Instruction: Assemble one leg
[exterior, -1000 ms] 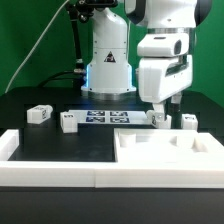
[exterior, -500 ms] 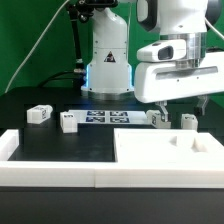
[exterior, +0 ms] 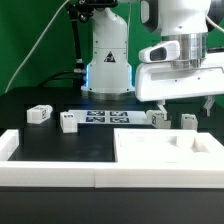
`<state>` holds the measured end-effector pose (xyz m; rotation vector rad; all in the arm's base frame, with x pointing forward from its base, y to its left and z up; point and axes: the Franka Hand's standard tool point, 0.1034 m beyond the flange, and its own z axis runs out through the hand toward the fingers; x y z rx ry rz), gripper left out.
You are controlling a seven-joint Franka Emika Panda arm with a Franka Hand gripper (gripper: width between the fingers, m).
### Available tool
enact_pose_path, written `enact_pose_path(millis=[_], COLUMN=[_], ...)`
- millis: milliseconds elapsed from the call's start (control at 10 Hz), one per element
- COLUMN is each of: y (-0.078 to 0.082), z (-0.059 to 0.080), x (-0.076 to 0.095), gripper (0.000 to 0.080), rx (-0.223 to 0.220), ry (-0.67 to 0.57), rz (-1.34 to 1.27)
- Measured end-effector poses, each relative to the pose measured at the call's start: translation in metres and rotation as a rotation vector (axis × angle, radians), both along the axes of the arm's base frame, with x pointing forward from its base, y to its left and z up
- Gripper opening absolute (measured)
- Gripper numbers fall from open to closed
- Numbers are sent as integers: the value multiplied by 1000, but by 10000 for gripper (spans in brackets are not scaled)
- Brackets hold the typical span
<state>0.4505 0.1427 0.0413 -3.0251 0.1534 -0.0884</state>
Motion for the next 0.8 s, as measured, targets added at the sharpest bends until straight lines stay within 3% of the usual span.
enact_pose_path(millis=[500,600,800], y=[4,1,0], z=[-1,-3,-1], x=[-3,-10,-6], gripper=[649,649,649], rx=[4,-4,-3], ry=[53,150,271], rz=[-31,-2,8])
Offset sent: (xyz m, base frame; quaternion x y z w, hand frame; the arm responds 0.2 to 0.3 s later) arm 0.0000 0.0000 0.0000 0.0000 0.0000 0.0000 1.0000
